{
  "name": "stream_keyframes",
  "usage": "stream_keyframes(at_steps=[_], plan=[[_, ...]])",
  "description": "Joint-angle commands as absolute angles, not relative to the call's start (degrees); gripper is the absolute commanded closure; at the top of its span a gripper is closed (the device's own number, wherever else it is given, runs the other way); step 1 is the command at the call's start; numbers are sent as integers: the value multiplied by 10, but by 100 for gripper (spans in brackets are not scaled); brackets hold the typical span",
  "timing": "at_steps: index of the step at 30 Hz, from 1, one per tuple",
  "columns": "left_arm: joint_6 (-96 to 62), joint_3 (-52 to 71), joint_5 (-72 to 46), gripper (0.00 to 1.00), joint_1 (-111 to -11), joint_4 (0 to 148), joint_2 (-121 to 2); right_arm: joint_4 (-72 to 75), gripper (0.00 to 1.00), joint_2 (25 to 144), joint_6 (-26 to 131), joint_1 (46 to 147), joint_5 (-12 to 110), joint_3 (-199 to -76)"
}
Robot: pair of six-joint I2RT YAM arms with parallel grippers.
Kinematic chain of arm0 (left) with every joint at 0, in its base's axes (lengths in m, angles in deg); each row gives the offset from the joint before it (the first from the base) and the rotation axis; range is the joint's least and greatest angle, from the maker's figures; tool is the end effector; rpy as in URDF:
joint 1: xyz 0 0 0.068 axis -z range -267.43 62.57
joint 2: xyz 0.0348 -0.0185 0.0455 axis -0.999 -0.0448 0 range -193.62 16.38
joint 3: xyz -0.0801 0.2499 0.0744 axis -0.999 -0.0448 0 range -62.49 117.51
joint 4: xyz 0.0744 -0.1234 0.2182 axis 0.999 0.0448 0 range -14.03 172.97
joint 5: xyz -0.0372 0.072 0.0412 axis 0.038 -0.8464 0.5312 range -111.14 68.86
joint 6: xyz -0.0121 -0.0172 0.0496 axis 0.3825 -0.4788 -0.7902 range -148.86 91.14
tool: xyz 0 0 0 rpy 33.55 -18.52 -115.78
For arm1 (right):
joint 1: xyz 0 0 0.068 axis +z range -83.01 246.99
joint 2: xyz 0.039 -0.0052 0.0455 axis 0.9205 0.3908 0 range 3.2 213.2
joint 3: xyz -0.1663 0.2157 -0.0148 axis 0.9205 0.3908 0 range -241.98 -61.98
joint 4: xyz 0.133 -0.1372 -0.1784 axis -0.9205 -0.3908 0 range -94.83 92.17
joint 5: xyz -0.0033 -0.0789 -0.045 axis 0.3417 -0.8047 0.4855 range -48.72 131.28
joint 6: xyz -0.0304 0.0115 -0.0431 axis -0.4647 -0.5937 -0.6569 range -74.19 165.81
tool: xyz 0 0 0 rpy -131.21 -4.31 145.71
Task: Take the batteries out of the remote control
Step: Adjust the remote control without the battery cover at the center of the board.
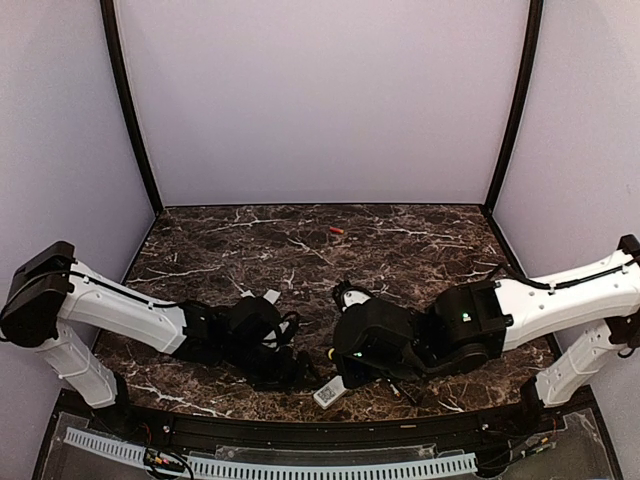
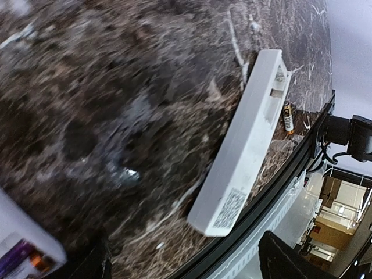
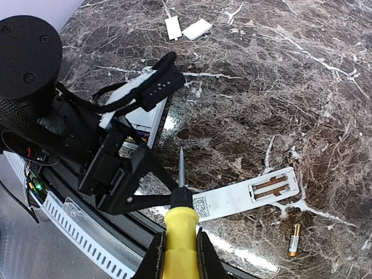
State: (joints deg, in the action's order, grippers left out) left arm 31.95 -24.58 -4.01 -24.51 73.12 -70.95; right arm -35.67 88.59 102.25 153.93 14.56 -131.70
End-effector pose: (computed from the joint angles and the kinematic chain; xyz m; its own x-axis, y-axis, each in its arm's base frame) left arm 0.1212 -0.2603 0.1517 -0.9845 0.0930 -0.1485 0.1713 0.6886 -0.7046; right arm 0.0327 0.3124 0.2831 -0.7551 -0.1815 -0.6300 -0.4493 0.8430 0.2957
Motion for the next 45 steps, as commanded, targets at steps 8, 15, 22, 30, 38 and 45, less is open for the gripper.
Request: stream_keyframes(at_steps=[8,15,22,30,38,45], plan=[[247,-211,-115,13,-237,773,-651,-399,100,847,1078,1538,110,-1299],[340,-321,-171,8,-244,932,-471,-396,100,865,1074,1538,108,-1314],[408,-415,-139,5,-258,886,-402,-388,100,876,1061,1538,112,-1325],[401,-435,-109,5,-266,768,-469,-388,100,873,1062,1538,110,-1326],[384,-400,-75,5,-266,659,-581,-390,100,870,1065,1538,106,-1325],[329,-337,-60,6,-266,590,-686,-399,100,868,1078,1538,106,-1321]])
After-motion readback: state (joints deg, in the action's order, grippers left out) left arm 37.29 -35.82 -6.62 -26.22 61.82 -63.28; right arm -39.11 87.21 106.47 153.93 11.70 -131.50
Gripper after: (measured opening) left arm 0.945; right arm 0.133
